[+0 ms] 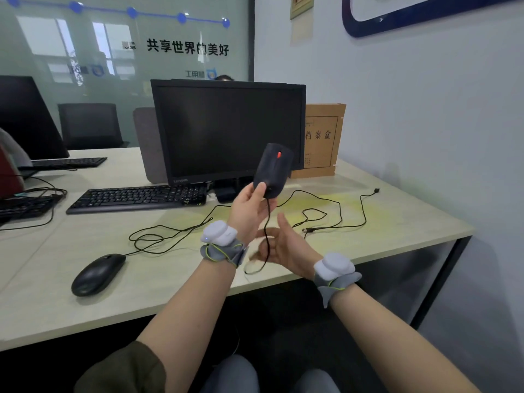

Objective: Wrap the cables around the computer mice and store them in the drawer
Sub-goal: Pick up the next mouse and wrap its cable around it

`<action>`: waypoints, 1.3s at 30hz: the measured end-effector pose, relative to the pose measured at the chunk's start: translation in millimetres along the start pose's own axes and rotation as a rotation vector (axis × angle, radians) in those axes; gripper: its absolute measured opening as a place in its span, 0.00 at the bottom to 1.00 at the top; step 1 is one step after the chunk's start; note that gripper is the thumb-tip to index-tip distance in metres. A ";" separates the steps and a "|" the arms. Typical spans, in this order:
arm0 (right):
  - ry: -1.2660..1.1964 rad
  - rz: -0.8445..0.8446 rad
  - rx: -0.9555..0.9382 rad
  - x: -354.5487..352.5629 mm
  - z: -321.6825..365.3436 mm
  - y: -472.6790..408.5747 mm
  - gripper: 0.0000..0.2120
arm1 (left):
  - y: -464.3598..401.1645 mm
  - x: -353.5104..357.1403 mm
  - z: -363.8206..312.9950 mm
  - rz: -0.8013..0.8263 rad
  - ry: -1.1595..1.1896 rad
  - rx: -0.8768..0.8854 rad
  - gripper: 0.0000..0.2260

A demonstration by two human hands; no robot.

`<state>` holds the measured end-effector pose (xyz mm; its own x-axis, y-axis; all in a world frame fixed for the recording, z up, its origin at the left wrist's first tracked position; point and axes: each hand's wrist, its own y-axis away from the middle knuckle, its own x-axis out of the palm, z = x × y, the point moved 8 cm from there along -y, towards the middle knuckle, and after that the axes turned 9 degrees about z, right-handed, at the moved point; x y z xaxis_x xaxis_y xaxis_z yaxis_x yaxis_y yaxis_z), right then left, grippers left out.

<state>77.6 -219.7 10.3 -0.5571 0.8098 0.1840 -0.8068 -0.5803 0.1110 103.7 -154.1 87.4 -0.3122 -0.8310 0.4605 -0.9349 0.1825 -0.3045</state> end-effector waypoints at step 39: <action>1.159 -0.042 0.176 -9.2 18.4 31.7 0.13 | 6.6 -28.7 -22.3 -0.184 -0.667 -0.072 0.10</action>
<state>60.8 -247.2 30.1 -0.4500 0.3708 -0.8124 -0.8412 -0.4814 0.2462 102.8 -117.4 90.8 0.0014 -0.9930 -0.1182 -0.9787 0.0229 -0.2041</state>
